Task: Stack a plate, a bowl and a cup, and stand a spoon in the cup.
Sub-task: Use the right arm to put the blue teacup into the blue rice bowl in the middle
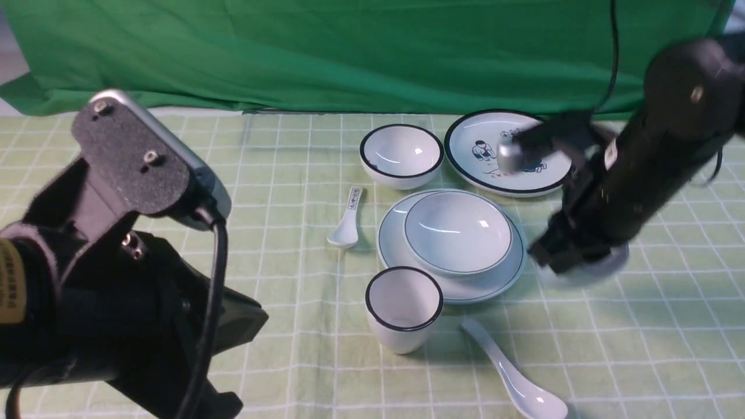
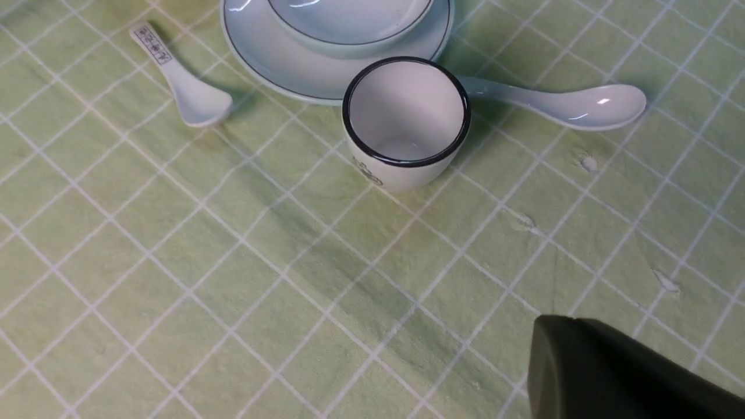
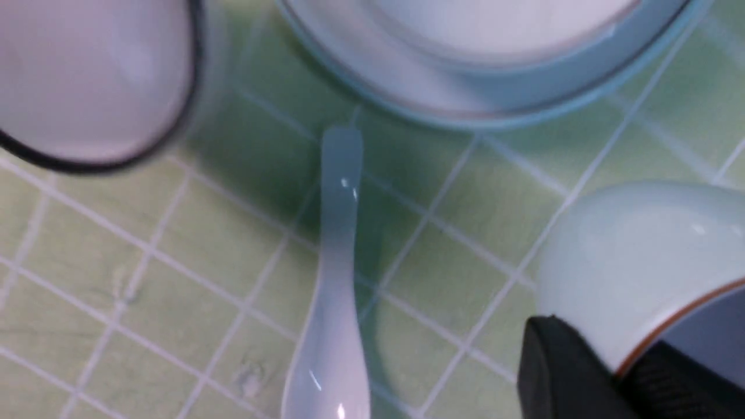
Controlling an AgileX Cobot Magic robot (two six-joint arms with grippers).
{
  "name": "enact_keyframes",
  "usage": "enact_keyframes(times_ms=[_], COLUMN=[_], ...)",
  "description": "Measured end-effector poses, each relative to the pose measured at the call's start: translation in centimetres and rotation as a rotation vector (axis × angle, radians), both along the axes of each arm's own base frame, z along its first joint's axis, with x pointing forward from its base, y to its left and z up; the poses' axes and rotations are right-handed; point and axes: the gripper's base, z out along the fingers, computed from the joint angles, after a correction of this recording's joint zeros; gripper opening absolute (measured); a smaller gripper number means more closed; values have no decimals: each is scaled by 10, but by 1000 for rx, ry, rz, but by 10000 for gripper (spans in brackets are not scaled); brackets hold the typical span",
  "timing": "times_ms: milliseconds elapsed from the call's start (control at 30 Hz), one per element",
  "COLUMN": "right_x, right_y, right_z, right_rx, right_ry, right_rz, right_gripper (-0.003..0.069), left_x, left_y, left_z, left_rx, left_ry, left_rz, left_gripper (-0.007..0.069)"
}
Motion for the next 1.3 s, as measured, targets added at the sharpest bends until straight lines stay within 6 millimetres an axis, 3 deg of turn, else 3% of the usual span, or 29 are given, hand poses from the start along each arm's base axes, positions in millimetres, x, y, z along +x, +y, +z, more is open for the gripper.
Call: enact_keyframes(times_ms=[67, 167, 267, 433, 500, 1000, 1167, 1267, 1300], right_x=[6, 15, 29, 65, 70, 75, 76, 77, 77], right_y=[15, 33, 51, 76, 79, 81, 82, 82, 82], right_z=[30, 37, 22, -42, -52, -53, -54, -54, -54], right_rx=[43, 59, 52, -1, -12, -15, -13, -10, -10], right_ry=[-90, -122, -113, -5, 15, 0, -6, -12, -12], right_rz=[34, 74, 111, 127, 128, 148, 148, 146, 146], right_gripper=[87, 87, 87, 87, 88, 89, 183, 345, 345], left_x=[0, 0, -1, -4, -5, -6, -6, -6, -6], left_y=[0, 0, -1, -3, -3, -3, -3, -3, -3], left_z=[0, 0, 0, 0, -1, -1, -2, -2, -2], left_rx=[-1, -3, -12, -46, -48, -43, -40, -41, -41], left_ry=[1, 3, 11, 56, 69, 82, 85, 88, 88], left_rz=[0, 0, -1, -5, -7, -8, -9, -9, -9], left_gripper=[1, 1, 1, 1, 1, 1, 1, 1, 1])
